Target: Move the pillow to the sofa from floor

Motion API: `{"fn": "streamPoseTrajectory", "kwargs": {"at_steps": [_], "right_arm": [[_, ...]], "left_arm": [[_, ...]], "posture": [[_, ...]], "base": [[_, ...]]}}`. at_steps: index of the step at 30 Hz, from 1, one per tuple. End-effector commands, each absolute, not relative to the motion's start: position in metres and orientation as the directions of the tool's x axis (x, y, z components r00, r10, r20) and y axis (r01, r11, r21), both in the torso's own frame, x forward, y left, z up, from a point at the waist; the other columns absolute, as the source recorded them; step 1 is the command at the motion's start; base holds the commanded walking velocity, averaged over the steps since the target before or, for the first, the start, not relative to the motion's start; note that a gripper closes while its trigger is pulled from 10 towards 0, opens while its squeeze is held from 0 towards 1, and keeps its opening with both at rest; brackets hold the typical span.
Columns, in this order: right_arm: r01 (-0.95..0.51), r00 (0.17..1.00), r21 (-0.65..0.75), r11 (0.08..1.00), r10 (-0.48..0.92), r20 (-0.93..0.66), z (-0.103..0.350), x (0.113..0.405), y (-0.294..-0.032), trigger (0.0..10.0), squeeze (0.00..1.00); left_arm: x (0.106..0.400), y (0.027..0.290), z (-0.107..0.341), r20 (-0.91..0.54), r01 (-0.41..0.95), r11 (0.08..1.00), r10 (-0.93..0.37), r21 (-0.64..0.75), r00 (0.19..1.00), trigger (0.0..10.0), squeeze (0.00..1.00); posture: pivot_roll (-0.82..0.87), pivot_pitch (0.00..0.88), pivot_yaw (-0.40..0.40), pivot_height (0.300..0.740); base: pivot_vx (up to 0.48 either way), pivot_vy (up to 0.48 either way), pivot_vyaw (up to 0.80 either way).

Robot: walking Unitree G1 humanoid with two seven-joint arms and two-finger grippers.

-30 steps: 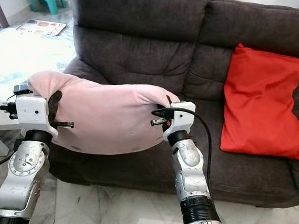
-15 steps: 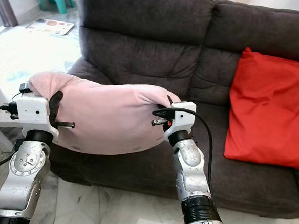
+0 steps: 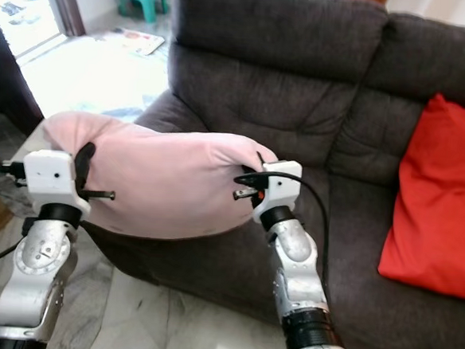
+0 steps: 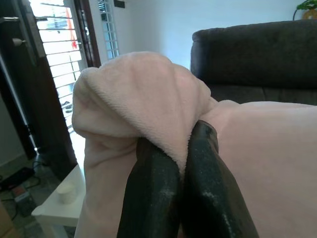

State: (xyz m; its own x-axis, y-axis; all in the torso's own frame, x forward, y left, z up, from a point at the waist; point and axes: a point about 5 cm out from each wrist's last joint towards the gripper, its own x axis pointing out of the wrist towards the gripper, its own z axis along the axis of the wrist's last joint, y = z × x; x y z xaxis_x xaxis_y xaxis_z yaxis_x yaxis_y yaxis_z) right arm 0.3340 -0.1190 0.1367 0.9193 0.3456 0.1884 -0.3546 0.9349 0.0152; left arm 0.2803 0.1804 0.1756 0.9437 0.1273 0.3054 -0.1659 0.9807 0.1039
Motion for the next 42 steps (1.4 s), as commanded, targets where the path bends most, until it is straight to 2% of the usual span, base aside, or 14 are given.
{"fn": "streamPoseTrajectory", "kwargs": {"at_steps": [1, 42], "right_arm": [[-0.363, 0.896, 0.012, 0.932, 0.346, 0.277, 0.1572, 0.3363, -0.1166, 10.0, 0.00], [-0.383, 0.890, 0.007, 0.924, 0.367, 0.273, 0.1576, 0.3338, -0.1120, 10.0, 0.00]], "left_arm": [[0.2805, 0.1794, 0.1881, 0.361, -0.173, 0.979, 0.125, 0.104, 0.924, 10.0, 0.00], [0.2815, 0.1808, 0.1889, 0.367, -0.190, 0.977, 0.143, 0.095, 0.919, 10.0, 0.00]], "posture": [[0.10, 0.024, -0.053, 0.740], [0.10, 0.032, -0.058, 0.740]], "base": [[0.000, 0.000, 0.00], [0.356, 0.000, 0.06]]}}
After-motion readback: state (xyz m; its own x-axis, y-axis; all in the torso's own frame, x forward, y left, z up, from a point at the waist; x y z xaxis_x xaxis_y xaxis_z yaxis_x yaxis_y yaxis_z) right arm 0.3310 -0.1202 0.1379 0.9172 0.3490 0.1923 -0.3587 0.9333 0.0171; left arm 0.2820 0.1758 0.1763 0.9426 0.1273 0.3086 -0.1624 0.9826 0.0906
